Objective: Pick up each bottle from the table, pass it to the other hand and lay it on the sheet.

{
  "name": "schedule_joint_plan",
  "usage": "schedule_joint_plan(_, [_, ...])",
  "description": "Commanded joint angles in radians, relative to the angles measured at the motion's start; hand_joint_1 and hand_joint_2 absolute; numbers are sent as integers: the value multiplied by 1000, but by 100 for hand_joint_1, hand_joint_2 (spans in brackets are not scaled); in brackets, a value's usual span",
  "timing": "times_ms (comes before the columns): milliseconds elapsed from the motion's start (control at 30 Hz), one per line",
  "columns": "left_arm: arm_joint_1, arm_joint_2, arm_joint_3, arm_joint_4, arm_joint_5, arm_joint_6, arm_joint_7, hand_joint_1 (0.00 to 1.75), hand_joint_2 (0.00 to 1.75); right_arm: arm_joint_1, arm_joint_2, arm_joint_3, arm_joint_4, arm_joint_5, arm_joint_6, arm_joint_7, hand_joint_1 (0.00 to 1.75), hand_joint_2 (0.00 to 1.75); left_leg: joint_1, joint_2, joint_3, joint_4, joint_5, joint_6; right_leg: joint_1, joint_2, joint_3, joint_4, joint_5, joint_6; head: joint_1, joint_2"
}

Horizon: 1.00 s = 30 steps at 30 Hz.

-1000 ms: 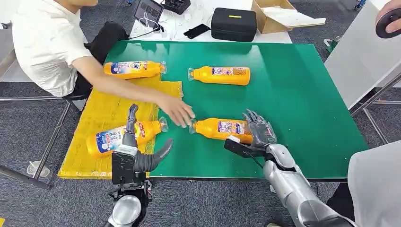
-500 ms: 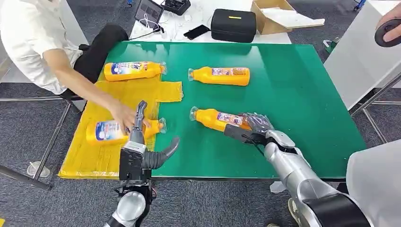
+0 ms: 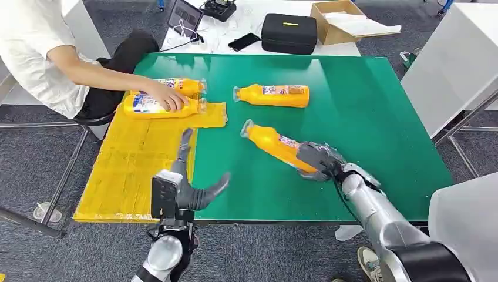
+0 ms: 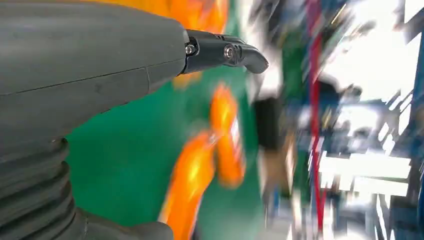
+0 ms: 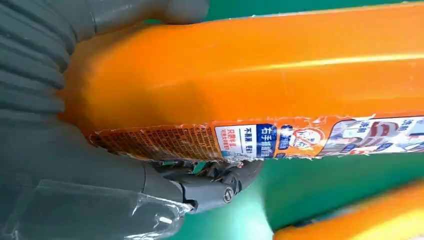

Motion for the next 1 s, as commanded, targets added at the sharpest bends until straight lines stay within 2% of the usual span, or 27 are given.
schedule_joint_plan(33, [14, 41, -13, 102, 318, -222, 104, 0, 175, 241, 103, -86, -383, -248, -63, -124, 175, 175, 0, 4, 4, -3, 0, -1, 1, 2, 3, -2, 0, -3, 0, 0])
schedule_joint_plan(133, [14, 44, -21, 101, 325, -221, 98, 0, 175, 257, 96, -65, -430, -266, -66, -87, 175, 175, 1, 3, 2, -2, -1, -1, 1, 2, 1, 0, 0, -3, 0, 0])
schedule_joint_plan(200, [16, 46, -20, 96, 348, -228, 99, 0, 175, 265, 106, -78, -449, -310, -95, -143, 175, 175, 0, 2, -3, -1, 0, -1, 1, 1, -4, 1, 0, -1, -1, 0])
schedule_joint_plan(233, [21, 48, -15, 93, 375, -235, 91, 0, 175, 292, 129, -79, -517, -342, -126, -169, 175, 175, 0, 3, 0, -1, -2, 0, 1, 1, -2, 1, -2, -3, -2, 0])
schedule_joint_plan(333, [30, 57, -5, 86, 437, -258, 90, 0, 175, 356, 161, -36, -657, -379, -171, -149, 175, 175, 1, 2, -5, -1, 0, 0, 1, 0, -5, 0, -1, -2, 0, 0])
schedule_joint_plan(633, [32, 61, -6, 72, 453, -281, 74, 0, 175, 372, 155, 5, -663, -390, -162, -154, 175, 175, 0, 1, -6, -1, -1, 0, 0, 0, -6, 1, -1, -2, -1, 0])
schedule_joint_plan(700, [32, 62, -6, 53, 453, -289, 70, 0, 175, 396, 162, 72, -683, -382, -133, -148, 175, 175, 0, 1, -8, -1, 0, 0, 0, 0, -8, 0, -1, -1, -1, 0])
schedule_joint_plan(733, [28, 60, -6, 52, 452, -289, 70, 0, 175, 399, 164, 100, -680, -368, -131, -143, 175, 175, 0, 2, -3, -1, -2, 0, 1, 0, -4, 0, -2, -3, 0, 0])
schedule_joint_plan(833, [-11, 37, 3, 86, 471, -294, 67, 0, 175, 380, 171, 196, -628, -332, -145, -167, 175, 175, 0, 4, -6, -1, -2, 0, 1, 2, -6, 1, -2, -2, 0, 0])
schedule_joint_plan(1000, [-34, 26, 10, 70, 500, -337, 34, 0, 175, 349, 186, 258, -557, -333, -124, -186, 175, 175, 1, 2, -8, -1, 0, 0, 1, 0, -9, 1, -1, -2, 0, 0])
